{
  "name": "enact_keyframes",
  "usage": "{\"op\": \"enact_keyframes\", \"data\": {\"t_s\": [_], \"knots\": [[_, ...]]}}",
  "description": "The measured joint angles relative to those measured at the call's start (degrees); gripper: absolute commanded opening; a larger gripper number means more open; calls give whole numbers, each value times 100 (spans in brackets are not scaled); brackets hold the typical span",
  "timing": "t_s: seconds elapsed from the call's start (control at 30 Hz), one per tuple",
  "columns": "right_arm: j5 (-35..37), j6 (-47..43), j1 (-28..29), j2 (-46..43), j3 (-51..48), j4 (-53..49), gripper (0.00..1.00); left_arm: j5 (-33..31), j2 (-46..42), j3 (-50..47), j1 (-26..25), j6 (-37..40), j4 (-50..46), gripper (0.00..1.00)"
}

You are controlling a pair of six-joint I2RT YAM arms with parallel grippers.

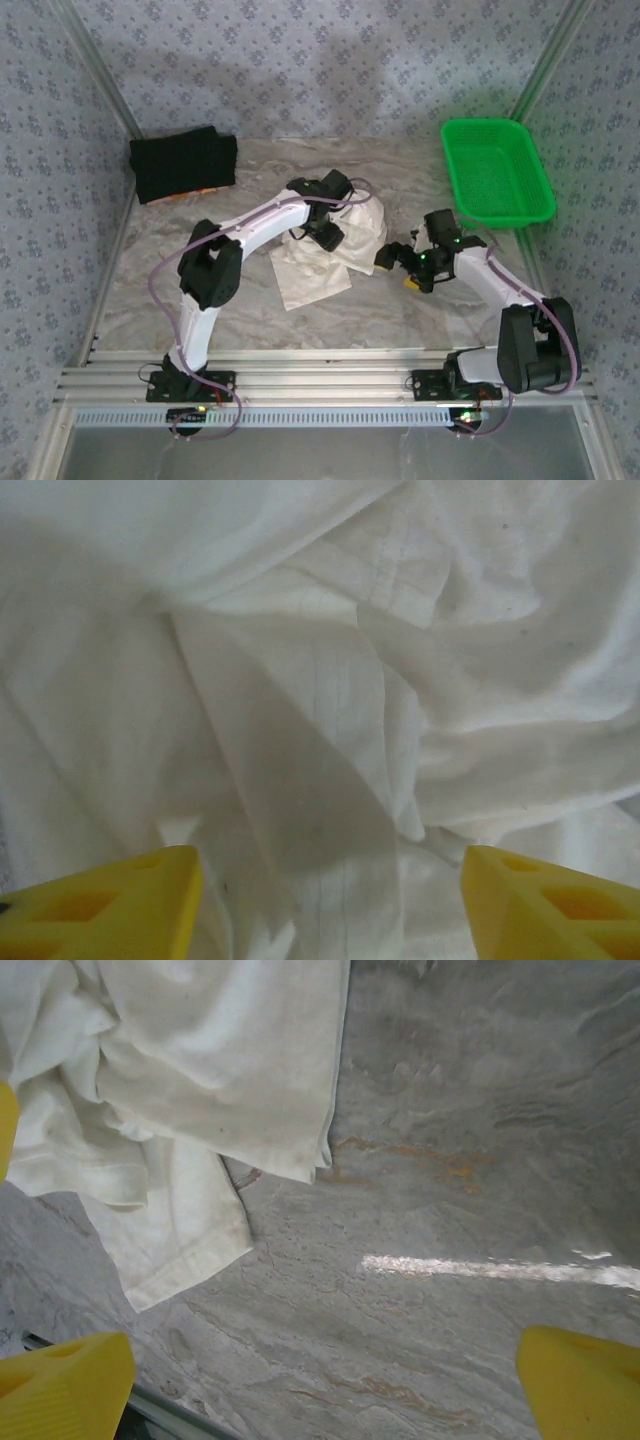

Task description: Fold and stack the t-shirts

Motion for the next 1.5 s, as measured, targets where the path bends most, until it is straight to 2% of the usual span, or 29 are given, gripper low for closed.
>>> {"op": "enact_keyframes", "data": {"t_s": [0.1,0.23,0.37,0.57,0.7,0.83,1.0,1.13,1.2,1.4,1.5], "knots": [[-26,116,175,162,-28,225,98,-116,107,22,-15,120,-22,50],[-26,186,332,356,-31,413,97,-181,177,81,-17,203,-66,40],[-2,334,428,577,-31,560,97,-179,177,81,-20,260,-109,25],[74,592,649,1200,127,717,92,-146,166,81,-13,249,-111,21],[240,835,750,1416,376,608,88,109,0,81,105,66,-109,18],[400,1086,815,1635,610,461,86,391,-433,79,374,-131,-105,13],[560,1338,892,1965,1010,173,81,643,-1080,79,710,-369,-55,16],[693,1519,964,2243,1344,-111,75,927,-1495,79,922,-632,92,8],[802,1598,1008,2402,1556,-328,73,1099,-1631,79,1008,-706,129,12],[975,1768,1086,2570,1768,-557,71,1633,-1707,-94,981,-688,170,53],[1003,1773,1097,2590,1794,-595,71,1641,-1657,-457,737,-570,157,61]]}}
